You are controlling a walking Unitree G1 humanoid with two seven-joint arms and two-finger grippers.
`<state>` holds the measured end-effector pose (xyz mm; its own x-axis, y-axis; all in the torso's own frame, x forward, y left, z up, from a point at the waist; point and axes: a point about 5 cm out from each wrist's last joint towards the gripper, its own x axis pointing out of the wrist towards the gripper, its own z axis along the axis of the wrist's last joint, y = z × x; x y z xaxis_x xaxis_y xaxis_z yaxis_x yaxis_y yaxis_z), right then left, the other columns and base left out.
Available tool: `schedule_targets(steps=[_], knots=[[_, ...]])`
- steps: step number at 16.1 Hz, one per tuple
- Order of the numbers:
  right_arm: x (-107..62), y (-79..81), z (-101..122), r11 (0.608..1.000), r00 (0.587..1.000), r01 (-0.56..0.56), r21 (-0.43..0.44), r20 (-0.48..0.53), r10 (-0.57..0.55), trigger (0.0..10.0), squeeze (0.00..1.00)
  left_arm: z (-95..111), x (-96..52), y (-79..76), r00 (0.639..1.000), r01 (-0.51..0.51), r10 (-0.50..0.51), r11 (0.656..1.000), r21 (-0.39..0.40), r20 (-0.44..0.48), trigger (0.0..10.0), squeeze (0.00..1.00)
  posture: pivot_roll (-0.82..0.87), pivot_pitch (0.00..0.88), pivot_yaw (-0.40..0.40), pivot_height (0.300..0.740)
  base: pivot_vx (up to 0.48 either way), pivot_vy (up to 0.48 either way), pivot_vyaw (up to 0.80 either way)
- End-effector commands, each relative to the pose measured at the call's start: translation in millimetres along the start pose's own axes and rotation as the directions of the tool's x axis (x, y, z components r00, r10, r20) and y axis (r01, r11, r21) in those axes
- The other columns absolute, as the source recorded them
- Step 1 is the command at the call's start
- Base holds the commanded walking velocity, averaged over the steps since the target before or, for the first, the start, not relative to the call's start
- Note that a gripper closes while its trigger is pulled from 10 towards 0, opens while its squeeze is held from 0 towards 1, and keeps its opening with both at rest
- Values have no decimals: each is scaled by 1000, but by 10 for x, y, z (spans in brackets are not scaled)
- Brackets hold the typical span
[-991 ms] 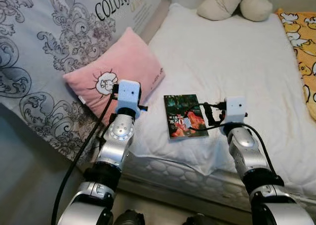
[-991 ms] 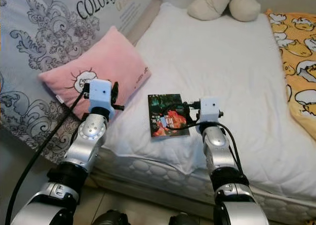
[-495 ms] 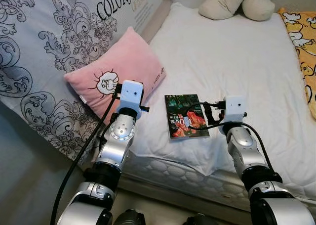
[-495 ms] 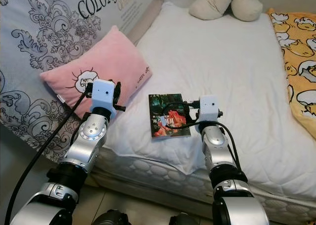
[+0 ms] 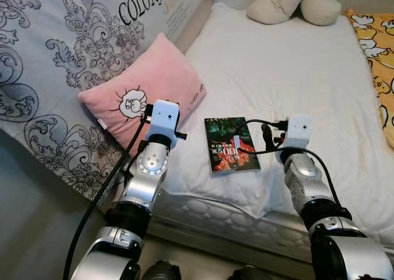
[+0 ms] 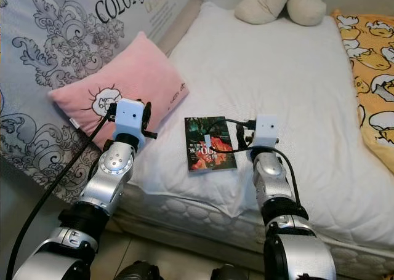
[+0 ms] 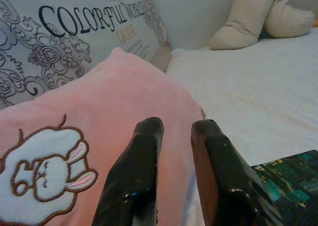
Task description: Clean up the room
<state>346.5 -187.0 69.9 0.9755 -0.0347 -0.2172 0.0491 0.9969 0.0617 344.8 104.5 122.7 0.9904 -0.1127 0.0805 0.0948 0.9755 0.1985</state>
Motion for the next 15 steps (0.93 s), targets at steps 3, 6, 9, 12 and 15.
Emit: schedule_targets(steps=[3, 6, 9, 12, 15], knots=[[27, 68, -5, 999, 1000, -19, 35, -23, 20, 0, 0, 39, 7, 33, 1000, -8, 7, 1000, 8, 21, 10000, 0, -88, 0, 34, 704, 0, 0, 0], [42, 108, -37, 999, 997, -33, 28, -69, 35, 0, 0, 81, -38, -94, 989, 138, -138, 990, 3, 52, 10000, 0, -88, 0, 39, 704, 0, 0, 0], [50, 55, -105, 1000, 986, -21, 8, -166, 22, 0, 0, -35, -141, -169, 939, 343, -342, 938, 51, -38, 10000, 0, -70, 0, 36, 704, 0, 0, 0], [71, 3, -54, 1000, 987, -2, 1, -164, 2, 0, 0, -15, -166, -117, 941, 339, -338, 939, 60, -32, 10000, 0, -47, 20, 33, 704, 0, 0, 0], [78, 16, -49, 1000, 986, 3, 10, -167, -2, 0, 0, 2, -303, -124, 930, 367, -365, 929, 57, -29, 10000, 0, -11, 74, 36, 704, 0, 0, 0]])
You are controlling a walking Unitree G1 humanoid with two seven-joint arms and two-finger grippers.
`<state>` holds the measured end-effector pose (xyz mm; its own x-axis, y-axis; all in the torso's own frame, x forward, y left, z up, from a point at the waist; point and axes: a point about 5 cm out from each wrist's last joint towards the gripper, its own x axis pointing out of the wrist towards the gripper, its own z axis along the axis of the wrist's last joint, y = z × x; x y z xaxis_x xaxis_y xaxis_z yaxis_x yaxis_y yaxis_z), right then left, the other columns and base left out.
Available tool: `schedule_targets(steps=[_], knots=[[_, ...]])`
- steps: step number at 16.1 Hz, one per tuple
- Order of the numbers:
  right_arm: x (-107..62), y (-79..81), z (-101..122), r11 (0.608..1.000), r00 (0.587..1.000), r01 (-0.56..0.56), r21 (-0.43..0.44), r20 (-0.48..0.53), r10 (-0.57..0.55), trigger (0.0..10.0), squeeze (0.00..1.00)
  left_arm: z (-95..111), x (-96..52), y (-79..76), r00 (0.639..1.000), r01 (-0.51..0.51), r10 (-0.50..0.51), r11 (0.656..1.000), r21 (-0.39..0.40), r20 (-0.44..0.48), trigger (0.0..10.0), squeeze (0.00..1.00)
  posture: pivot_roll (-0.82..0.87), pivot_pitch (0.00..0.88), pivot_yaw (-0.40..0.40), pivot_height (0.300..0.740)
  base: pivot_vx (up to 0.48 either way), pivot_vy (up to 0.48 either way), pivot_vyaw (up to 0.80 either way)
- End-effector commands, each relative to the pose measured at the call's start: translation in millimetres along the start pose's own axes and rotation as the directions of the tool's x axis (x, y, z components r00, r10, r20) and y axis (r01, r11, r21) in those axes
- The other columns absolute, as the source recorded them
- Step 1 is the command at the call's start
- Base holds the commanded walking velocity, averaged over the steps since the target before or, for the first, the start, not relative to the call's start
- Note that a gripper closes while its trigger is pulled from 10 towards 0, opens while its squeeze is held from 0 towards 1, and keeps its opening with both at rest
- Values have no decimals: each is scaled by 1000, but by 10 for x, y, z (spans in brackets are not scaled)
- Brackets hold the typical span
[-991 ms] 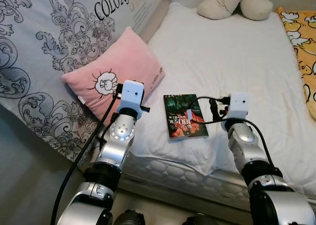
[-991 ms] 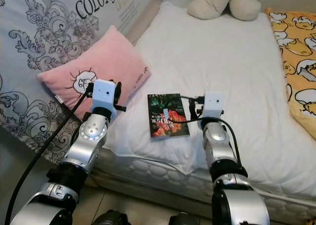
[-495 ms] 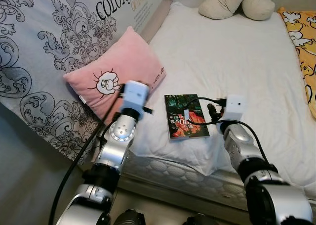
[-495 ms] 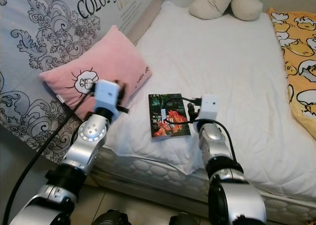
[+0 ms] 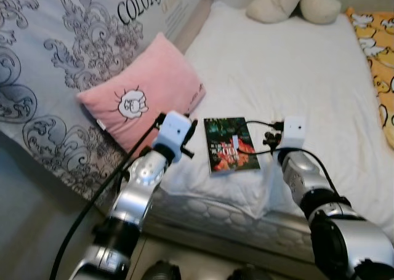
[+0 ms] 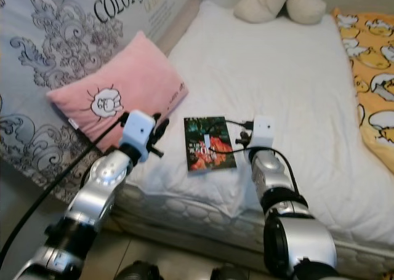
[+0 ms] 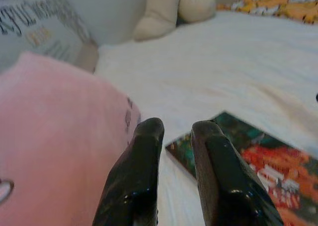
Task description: Clean up the room
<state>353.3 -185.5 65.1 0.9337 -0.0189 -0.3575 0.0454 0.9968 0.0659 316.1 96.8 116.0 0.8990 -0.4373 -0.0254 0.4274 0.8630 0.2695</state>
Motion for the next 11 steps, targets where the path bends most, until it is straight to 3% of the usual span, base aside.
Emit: schedule_targets(steps=[1, 4, 8, 9, 10, 11], knots=[[4, 22, -39, 1000, 999, 6, 18, -33, -6, 0, 0, 3, -74, -34, 999, 36, -36, 999, 1, -5, 10000, 0, 6, 91, 40, 704, 0, 0, 0], [-2, 105, -139, 997, 997, 11, 75, -77, -5, 0, 0, -65, -317, -25, 997, 56, -55, 998, 13, -57, 10000, 0, 68, 145, 60, 704, 0, 0, 0], [0, 177, -169, 995, 996, 25, 94, -93, -16, 0, 0, -70, -509, 15, 995, 41, -39, 999, 21, -95, 10000, 0, 126, 196, 78, 704, 0, 0, 0], [8, 207, -146, 997, 996, 33, 72, -85, -27, 549, 0, -74, -585, 27, 993, 32, -29, 999, 22, -112, 10000, 0, 144, 209, 76, 704, 0, 0, 0], [14, 208, -124, 997, 996, 53, 58, -79, -49, 10000, 0, -72, -632, 23, 992, 23, -21, 1000, 20, -122, 10000, 0, 155, 217, 71, 704, 0, 0, 0], [16, 199, -112, 996, 995, 69, 54, -75, -64, 10000, 0, -70, -648, 15, 992, 20, -18, 1000, 17, -125, 10000, 0, 160, 220, 67, 704, 0, 0, 0]])
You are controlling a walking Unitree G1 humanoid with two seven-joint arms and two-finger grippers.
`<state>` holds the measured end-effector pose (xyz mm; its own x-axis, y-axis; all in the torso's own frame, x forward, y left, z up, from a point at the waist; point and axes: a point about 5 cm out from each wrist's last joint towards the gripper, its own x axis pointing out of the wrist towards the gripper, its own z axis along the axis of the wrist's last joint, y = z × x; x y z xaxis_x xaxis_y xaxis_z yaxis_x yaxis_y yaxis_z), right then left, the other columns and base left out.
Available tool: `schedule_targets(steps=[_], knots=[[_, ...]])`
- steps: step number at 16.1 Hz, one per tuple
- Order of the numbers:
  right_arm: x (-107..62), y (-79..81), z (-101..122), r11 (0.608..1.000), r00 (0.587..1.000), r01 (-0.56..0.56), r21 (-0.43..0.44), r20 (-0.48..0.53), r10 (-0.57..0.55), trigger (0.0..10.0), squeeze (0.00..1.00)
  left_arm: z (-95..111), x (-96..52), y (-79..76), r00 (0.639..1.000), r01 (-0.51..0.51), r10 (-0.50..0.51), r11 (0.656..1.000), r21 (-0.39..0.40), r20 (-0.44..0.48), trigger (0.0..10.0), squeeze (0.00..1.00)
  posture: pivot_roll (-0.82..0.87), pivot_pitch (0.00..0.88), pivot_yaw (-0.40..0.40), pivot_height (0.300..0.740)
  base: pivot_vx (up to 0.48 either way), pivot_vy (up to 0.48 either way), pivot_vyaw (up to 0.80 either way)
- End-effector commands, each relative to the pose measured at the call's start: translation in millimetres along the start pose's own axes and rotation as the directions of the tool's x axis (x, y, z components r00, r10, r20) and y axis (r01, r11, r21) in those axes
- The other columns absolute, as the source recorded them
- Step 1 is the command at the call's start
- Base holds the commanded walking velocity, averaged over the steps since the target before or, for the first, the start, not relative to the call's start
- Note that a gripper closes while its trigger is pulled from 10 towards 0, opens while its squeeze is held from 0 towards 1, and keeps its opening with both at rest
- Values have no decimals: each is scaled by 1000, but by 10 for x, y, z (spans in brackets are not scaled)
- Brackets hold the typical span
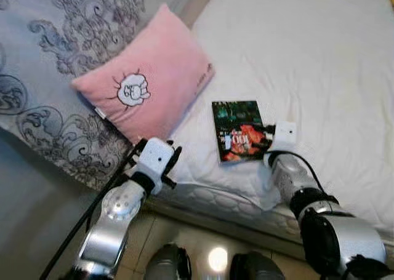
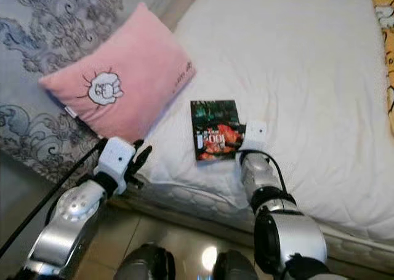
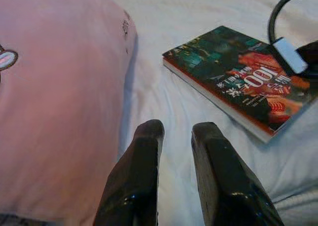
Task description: Clean up the room
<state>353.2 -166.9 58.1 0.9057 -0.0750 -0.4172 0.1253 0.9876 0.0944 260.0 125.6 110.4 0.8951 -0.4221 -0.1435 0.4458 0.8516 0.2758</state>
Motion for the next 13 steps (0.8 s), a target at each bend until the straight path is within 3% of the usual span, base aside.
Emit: schedule_targets(steps=[1, 4, 8, 13], knots=[[-1, -10, -3, 999, 999, 40, -22, 5, -40, 10000, 0, 7, -42, 7, 1000, -6, 6, 1000, 6, -13, 10000, 0, 163, 225, 62, 704, 0, 0, 0], [5, -11, 204, 997, 988, 76, -27, 139, -71, 10000, 0, 13, -69, 1, 999, -29, 29, 1000, -4, -23, 10000, 0, 155, 233, 44, 704, 0, 0, 0], [-16, -64, 259, 995, 972, 104, -11, 214, -99, 10000, 0, 25, -77, -69, 999, -14, 14, 1000, 1, -34, 10000, 0, 149, 233, 38, 704, 0, 0, 0], [-19, -82, 5, 989, 993, 84, 123, 68, -93, 10000, 0, 31, -71, -74, 999, -12, 12, 1000, 0, -44, 10000, 0, 149, 230, 40, 704, 0, 0, 0]])
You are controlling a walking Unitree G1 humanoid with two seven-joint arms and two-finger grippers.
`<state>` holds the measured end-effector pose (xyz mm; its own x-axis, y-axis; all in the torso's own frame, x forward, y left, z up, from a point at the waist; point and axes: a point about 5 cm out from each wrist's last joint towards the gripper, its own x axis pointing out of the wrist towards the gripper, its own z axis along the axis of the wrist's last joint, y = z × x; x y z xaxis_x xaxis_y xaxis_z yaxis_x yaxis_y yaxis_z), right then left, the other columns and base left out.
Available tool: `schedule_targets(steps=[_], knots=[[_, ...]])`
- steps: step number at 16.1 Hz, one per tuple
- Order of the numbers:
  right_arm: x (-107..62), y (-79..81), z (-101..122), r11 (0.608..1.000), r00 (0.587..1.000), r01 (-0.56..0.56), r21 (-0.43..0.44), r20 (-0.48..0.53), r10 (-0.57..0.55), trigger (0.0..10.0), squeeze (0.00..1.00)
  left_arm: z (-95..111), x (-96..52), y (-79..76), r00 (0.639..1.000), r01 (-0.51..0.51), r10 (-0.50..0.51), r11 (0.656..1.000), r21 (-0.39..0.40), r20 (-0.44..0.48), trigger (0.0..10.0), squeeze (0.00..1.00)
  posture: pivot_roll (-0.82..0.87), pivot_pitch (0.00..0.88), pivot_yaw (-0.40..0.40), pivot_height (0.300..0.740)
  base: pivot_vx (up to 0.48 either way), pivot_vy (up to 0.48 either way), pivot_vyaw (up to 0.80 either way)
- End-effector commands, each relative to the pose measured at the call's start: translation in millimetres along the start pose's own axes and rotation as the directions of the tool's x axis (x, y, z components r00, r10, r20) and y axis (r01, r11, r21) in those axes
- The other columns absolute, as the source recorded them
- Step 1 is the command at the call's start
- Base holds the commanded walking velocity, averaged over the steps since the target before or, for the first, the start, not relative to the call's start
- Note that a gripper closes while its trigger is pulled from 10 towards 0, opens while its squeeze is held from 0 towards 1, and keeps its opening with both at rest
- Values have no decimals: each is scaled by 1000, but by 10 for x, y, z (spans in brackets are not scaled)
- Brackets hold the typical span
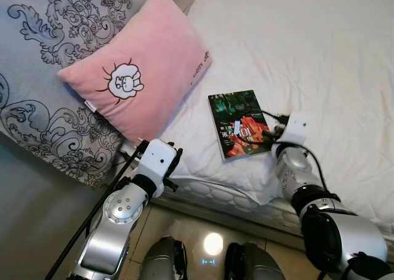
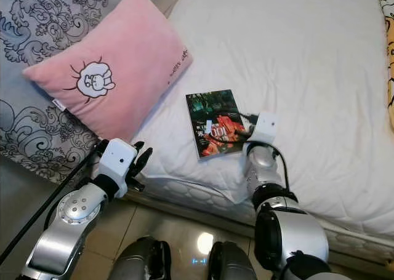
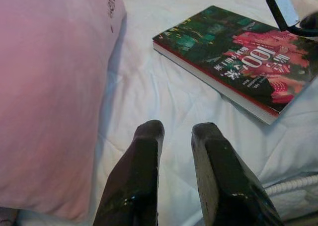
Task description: Clean up the room
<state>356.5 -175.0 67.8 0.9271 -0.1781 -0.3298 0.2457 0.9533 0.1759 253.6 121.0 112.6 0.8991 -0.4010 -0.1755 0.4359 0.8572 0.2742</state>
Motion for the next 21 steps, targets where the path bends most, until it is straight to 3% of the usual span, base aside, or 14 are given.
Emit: schedule_targets(steps=[1, 2, 10, 21], knots=[[-32, 6, -160, 997, 997, 3, 75, -79, 3, 10000, 0, 1, -28, 1, 1000, -3, 3, 1000, 7, -9, 10000, 0, 154, 229, 40, 704, 0, 0, 0], [-32, 75, -162, 993, 996, -20, 114, -87, 30, 10000, 0, 3, -32, 15, 1000, -5, 5, 1000, 11, -9, 10000, 0, 154, 228, 40, 704, 0, 0, 0], [-118, 768, -140, 954, 951, -288, 85, -87, 295, 10000, 0, 2, -16, -2, 1000, -14, 14, 1000, 7, -10, 10000, 0, 154, 221, 19, 704, 0, 0, 0], [-207, 1069, -195, 929, 921, -354, 108, -133, 367, 10000, 0, -4, 27, -6, 1000, -24, 24, 1000, 5, -11, 10000, 0, 146, 217, -2, 704, 0, 0, 0]])
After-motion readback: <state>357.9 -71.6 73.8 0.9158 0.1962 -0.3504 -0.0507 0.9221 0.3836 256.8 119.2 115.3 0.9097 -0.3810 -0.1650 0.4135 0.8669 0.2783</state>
